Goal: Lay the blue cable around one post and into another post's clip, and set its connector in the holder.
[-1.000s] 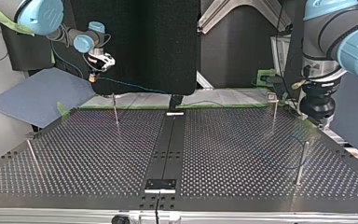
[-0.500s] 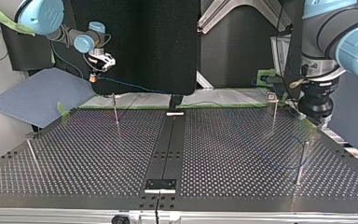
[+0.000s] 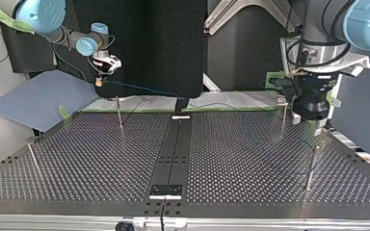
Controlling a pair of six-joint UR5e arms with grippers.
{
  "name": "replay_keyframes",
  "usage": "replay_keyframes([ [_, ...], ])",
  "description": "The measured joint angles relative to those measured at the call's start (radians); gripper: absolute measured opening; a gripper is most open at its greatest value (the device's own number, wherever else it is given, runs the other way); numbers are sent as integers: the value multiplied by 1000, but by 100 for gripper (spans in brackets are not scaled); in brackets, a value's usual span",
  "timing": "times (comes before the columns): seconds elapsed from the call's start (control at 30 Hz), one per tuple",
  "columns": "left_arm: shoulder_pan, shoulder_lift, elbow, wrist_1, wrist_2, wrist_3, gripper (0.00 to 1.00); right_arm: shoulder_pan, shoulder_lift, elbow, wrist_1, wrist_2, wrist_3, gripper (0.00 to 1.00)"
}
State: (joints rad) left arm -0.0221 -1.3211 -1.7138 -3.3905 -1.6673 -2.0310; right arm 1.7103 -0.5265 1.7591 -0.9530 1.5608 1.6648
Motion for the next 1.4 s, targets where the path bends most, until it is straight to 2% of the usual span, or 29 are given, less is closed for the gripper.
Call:
replay_keyframes([
  [0.17, -40, -23, -7, 42, 42, 15, 100, 1, -36, 31, -15, 11, 4, 0],
  [0.37, -95, -50, -39, 97, 75, 54, 100, 1, -87, 79, -34, 36, 29, 0],
  [0.9, -247, -147, -187, 249, 25, 90, 100, 2, -97, 99, -59, 40, 40, 0],
  [1.07, -287, -186, -227, 289, 1, 116, 100, 2, -97, 99, -68, 24, 41, 0],
  [1.4, -363, -262, -304, 365, -74, 121, 100, 3, -97, 95, -94, -46, 31, 0],
])
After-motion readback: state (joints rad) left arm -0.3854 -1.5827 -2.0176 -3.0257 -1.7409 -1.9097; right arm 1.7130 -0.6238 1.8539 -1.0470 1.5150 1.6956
